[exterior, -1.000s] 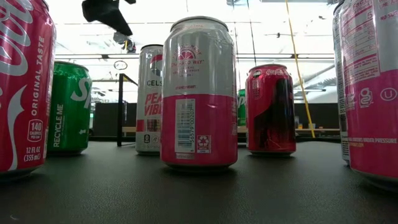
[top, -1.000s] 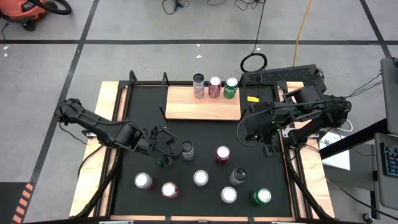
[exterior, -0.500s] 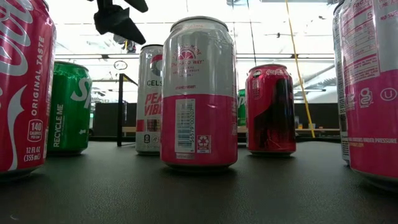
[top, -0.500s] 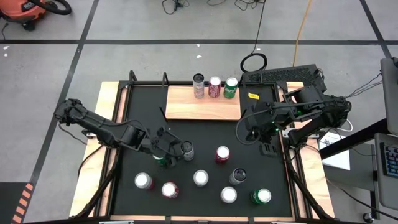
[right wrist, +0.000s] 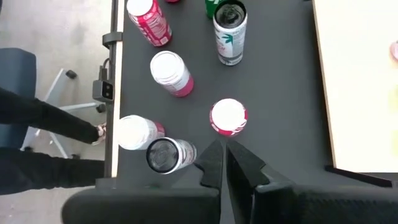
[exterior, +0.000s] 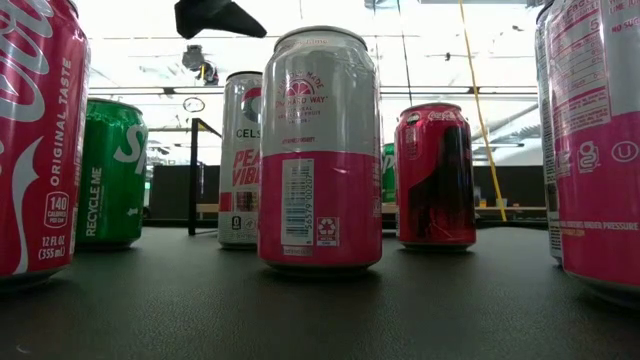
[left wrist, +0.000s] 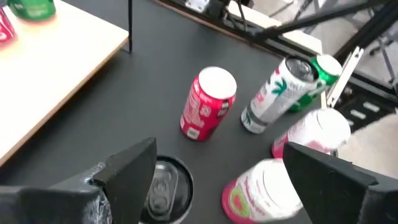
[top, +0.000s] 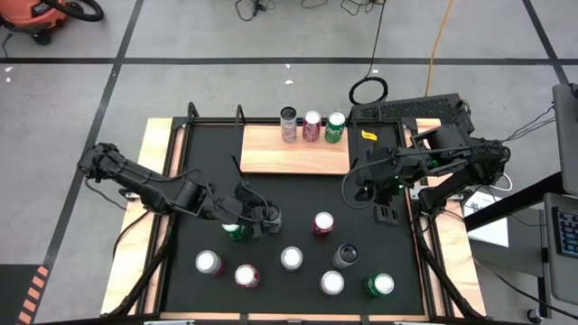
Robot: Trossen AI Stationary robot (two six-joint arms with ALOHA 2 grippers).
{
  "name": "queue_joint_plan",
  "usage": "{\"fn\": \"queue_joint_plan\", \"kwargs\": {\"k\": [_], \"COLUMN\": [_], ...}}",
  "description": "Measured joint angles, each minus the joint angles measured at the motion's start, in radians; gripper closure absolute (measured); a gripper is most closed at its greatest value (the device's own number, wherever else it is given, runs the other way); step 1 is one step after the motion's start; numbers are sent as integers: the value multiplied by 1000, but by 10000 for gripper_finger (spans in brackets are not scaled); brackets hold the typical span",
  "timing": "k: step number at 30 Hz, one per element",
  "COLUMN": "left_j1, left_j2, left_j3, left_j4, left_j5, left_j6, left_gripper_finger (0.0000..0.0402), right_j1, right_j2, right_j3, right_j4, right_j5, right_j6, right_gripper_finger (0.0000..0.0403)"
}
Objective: Place canned beverage on shelf
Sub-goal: Put the top red soda can on the shelf
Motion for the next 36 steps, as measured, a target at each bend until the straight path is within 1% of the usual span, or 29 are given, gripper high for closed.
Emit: {"fn": "queue_joint_plan", "kwargs": {"k": [9,19,24,30,36], "left_j1": [-3,5,5,5,5], "left_j2": [0,0,0,0,0], "left_j3": [18,18,18,18,18], "left_j4": [-3,-5,-6,-6,-6], "left_j5": [13,6,6,6,6], "left_j6": [-18,-17,-16,-16,-17], "left_gripper_finger": [49,49,49,49,49], "right_j1": [0,27,62,75,75], "right_j2": [10,47,85,128,131], "right_j3": [0,0,0,0,0], "right_j4": [48,47,44,43,36], "right_j5": [-6,-6,27,19,20], "right_j6": [38,121,102,78,44], "right_gripper_finger": [403,403,403,403,403]}}
